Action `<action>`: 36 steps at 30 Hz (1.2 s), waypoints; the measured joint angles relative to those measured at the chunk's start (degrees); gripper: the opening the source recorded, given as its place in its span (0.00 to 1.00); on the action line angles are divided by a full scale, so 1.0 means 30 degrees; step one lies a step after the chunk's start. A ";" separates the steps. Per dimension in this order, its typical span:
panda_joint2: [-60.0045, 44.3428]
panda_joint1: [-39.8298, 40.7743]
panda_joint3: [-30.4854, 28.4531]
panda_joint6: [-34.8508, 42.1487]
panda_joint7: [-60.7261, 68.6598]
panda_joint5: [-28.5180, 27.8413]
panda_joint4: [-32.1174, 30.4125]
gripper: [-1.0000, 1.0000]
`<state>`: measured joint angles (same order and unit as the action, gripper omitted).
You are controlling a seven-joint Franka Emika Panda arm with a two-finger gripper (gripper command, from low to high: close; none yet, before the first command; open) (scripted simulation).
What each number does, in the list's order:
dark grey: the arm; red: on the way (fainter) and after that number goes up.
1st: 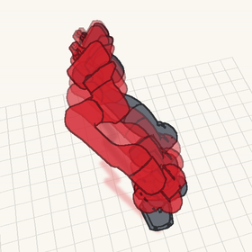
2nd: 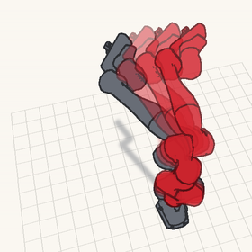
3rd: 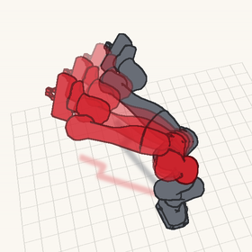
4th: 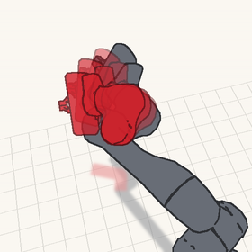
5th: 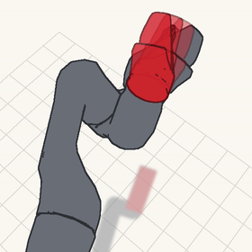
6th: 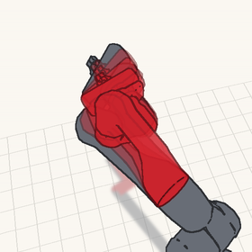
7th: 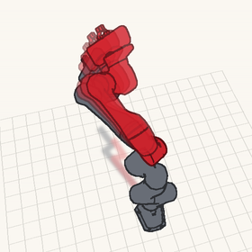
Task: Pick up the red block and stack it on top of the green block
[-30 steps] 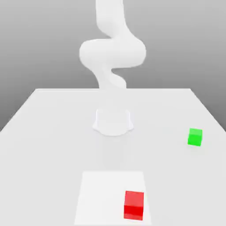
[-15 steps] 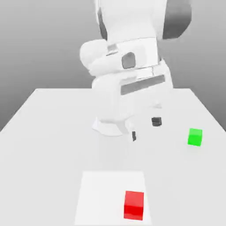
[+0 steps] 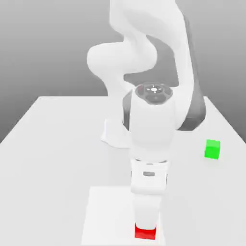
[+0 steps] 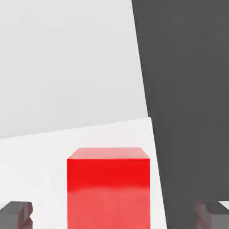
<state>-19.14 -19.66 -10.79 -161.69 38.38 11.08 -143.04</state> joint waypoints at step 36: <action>0.7208 -1.3077 0.8090 -0.0053 -0.9200 -0.3074 -0.7114 0.00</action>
<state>2.49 -58.89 13.48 -161.85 10.78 1.86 -164.39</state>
